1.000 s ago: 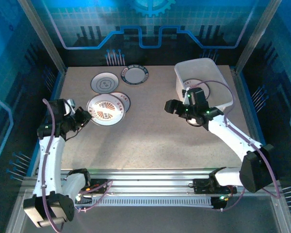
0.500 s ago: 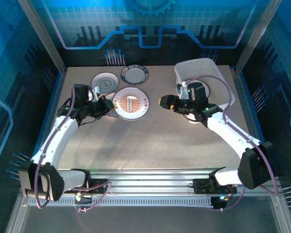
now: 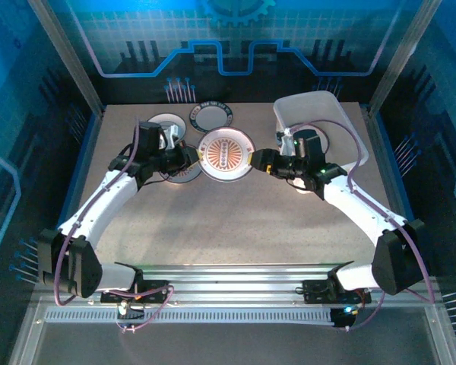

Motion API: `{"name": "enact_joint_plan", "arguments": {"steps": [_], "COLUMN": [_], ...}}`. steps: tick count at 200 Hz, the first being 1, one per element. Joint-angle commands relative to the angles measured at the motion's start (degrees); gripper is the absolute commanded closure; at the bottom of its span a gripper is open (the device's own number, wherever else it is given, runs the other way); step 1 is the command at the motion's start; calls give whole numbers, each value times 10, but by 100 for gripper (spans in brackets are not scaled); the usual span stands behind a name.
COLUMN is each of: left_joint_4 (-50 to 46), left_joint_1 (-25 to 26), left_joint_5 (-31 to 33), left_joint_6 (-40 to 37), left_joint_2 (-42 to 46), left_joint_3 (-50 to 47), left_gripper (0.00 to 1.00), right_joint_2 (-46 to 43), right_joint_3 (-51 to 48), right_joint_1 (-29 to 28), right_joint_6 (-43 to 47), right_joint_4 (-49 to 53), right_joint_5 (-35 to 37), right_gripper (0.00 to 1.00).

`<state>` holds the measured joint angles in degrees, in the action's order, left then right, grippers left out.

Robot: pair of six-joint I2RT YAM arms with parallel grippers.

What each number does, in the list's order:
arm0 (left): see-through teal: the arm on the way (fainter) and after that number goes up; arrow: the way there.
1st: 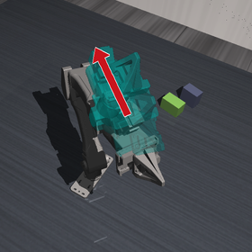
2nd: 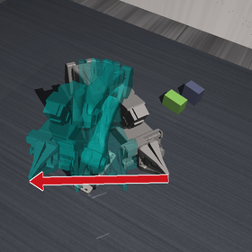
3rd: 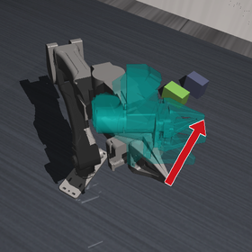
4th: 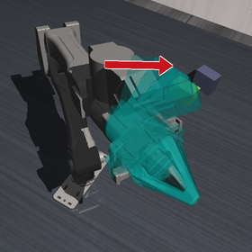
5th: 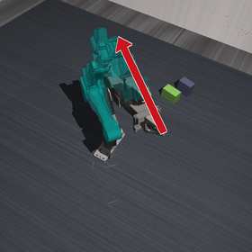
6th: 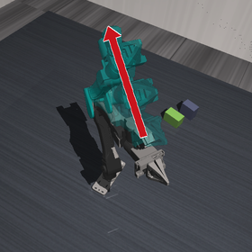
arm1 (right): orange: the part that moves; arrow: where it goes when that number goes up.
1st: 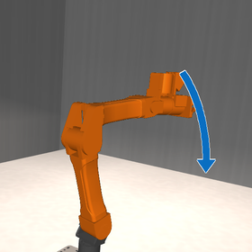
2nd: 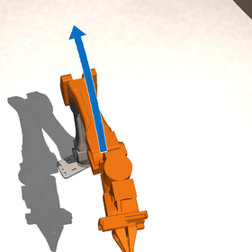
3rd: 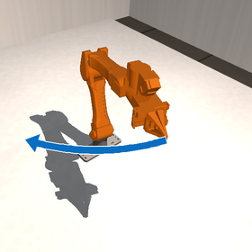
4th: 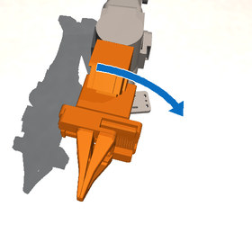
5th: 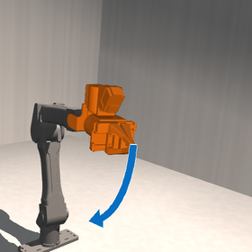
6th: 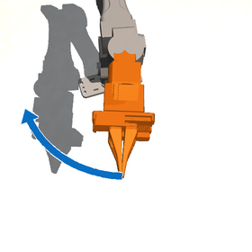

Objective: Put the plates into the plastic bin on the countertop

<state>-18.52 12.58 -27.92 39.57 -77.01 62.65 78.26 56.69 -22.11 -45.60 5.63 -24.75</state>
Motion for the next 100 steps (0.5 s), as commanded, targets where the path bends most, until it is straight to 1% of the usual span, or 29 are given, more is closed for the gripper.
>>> {"name": "enact_joint_plan", "arguments": {"steps": [1,42,56,86,95,100], "left_joint_4": [47,52,53,54,53,52], "left_joint_1": [7,19,22,32,35,37], "left_joint_5": [-12,-10,-8,-6,-4,-3], "left_joint_6": [18,21,21,21,20,19], "left_joint_2": [0,-1,-2,-4,-4,-4], "left_joint_3": [14,9,9,8,8,8], "left_gripper": [100,100,100,100,100,100], "right_joint_2": [1,0,-1,-5,-6,-6], "right_joint_3": [-13,-31,-34,-42,-44,-45], "right_joint_1": [6,7,8,9,9,9], "right_joint_6": [-27,-59,-66,-84,-92,-96], "right_joint_4": [-25,-59,-66,-84,-89,-93], "right_joint_5": [-12,-19,-21,-22,-23,-24], "right_gripper": [44,59,67,72,75,78]}}
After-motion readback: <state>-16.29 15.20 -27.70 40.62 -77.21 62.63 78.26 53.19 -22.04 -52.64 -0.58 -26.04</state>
